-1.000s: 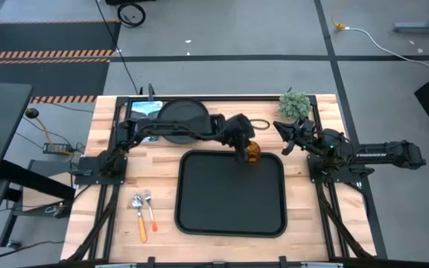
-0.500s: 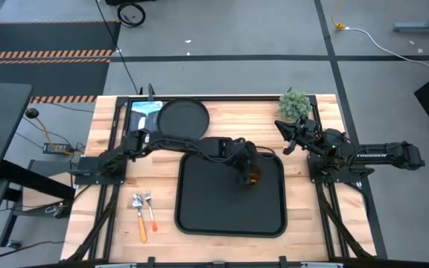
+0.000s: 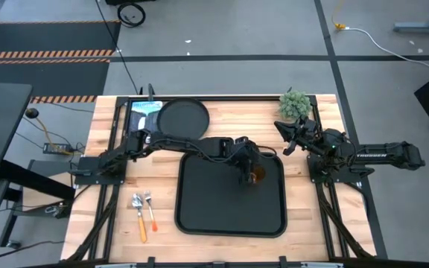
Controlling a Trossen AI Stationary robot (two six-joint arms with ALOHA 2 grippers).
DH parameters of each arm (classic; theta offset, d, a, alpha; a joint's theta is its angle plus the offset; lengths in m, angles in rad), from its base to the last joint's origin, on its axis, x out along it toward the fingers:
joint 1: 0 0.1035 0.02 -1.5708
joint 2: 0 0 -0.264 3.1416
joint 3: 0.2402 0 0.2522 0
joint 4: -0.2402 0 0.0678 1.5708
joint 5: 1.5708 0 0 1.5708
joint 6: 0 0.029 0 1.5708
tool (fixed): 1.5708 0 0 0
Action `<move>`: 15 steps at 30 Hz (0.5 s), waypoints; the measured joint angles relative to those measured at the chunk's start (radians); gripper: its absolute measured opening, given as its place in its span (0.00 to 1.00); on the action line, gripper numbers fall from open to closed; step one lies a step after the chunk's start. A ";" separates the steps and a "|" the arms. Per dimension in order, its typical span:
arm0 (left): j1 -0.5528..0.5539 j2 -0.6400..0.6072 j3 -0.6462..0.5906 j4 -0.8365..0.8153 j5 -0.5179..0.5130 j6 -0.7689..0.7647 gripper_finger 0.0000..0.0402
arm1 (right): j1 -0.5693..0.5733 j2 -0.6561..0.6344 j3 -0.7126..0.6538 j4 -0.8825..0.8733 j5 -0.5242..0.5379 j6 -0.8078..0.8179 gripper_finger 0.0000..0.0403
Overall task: Pick and place plate/cup/fork/spoon on tray
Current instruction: Put the brown glass on the top right of the black serving tray
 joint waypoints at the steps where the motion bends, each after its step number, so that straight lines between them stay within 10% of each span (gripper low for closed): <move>1: 0.000 -0.001 0.001 0.002 0.000 0.012 0.30 | 0.000 0.000 0.000 0.000 0.000 0.000 0.03; 15: -0.060 -0.025 0.194 -0.301 -0.070 0.280 0.46 | 0.000 0.000 0.000 -0.011 -0.001 -0.003 0.03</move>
